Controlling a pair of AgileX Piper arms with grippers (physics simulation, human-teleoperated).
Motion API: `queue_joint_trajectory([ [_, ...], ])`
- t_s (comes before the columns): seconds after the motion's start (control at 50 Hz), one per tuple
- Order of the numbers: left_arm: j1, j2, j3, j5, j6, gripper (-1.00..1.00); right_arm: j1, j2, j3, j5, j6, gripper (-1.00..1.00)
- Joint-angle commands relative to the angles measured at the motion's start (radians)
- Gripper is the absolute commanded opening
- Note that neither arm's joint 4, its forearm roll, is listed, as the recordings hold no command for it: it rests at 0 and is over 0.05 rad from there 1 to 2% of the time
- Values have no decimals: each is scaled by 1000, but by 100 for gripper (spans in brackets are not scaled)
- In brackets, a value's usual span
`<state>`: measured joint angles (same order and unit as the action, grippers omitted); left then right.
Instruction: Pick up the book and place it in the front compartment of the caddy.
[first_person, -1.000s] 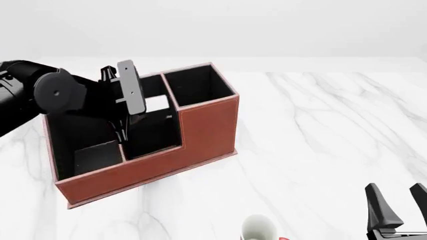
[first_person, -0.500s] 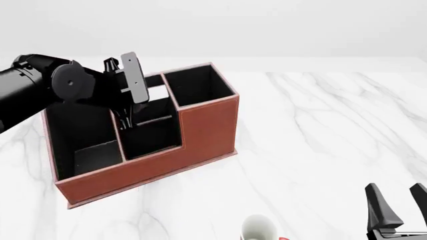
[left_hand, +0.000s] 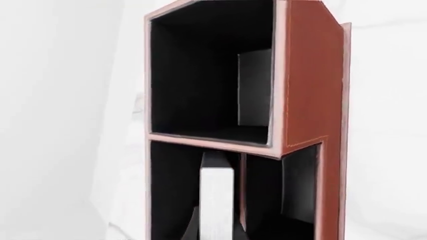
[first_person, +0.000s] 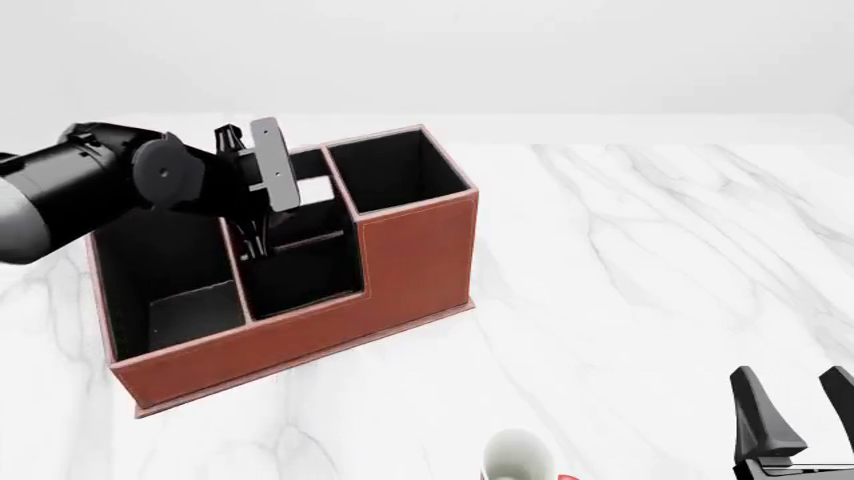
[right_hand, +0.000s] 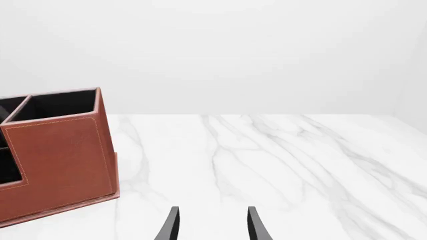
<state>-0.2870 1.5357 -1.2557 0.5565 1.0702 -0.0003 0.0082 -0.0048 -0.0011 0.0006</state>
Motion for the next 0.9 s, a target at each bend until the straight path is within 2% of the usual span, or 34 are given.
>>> queue_joint_trajectory([
  [0.02,25,17,-14,-43,36,-100,0,-1,1,0,0,100],
  [0.5,25,106,-1,-170,26,-100,0,-1,1,0,0,100],
  [0.52,38,122,-21,-170,20,100,0,-1,1,0,0,100],
  [0.9,59,165,-22,-197,33,100,0,-1,1,0,0,100],
])
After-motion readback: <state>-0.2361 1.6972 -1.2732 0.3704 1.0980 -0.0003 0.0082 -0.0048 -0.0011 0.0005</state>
